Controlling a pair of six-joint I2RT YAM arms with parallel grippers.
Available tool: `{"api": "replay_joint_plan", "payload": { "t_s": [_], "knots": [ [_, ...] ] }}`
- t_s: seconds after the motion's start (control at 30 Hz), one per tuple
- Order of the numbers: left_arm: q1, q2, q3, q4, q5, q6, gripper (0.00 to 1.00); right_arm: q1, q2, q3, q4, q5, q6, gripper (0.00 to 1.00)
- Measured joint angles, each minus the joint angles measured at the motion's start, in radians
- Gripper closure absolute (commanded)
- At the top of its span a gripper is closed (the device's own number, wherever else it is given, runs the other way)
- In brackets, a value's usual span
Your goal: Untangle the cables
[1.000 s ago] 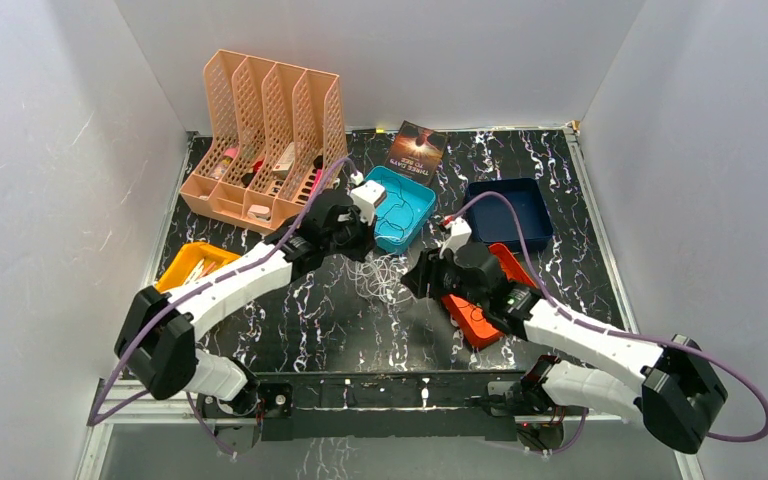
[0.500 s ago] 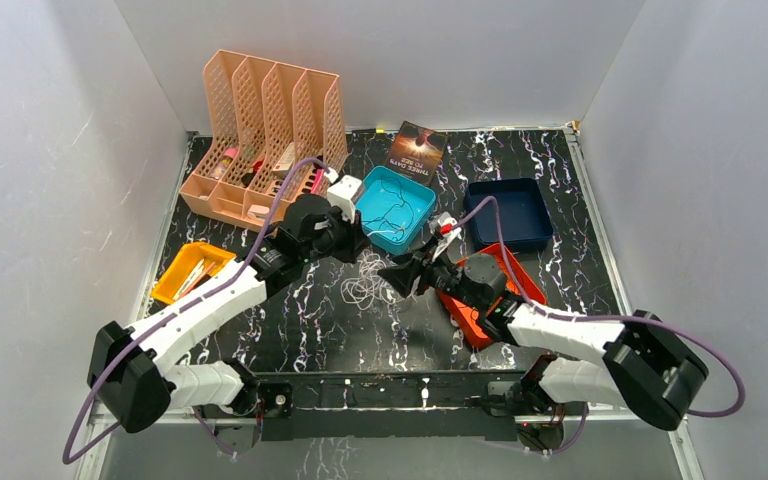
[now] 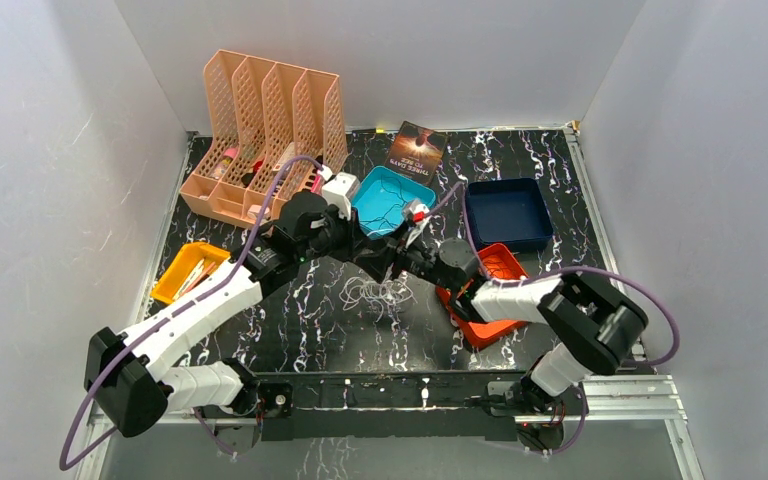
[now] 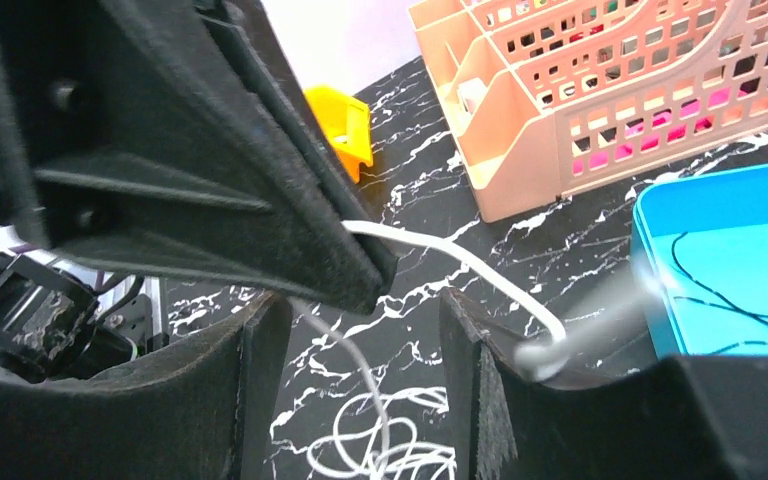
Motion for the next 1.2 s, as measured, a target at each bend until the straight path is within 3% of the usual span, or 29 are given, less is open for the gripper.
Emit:
{"api": "replay_joint_plan", "payload": {
  "t_s": [0.3, 0.57, 1.2],
  "knots": [
    [0.000, -0.029, 0.086, -0.055, -0.009, -0.017, 1.00, 0.000, 0.146, 0.058, 0.037, -0.047, 0.036, 0.45],
    [0.000, -0.109, 0.174, -0.105, -0.123, -0.017, 1.00, 0.002, 0.177, 0.024, 0.030, -0.073, 0.096, 0.50],
    [0.000, -0.071, 0.617, -0.227, -0.288, 0.102, 1.00, 0.064, 0.317, -0.052, 0.075, -0.079, 0.167, 0.50]
  ]
}}
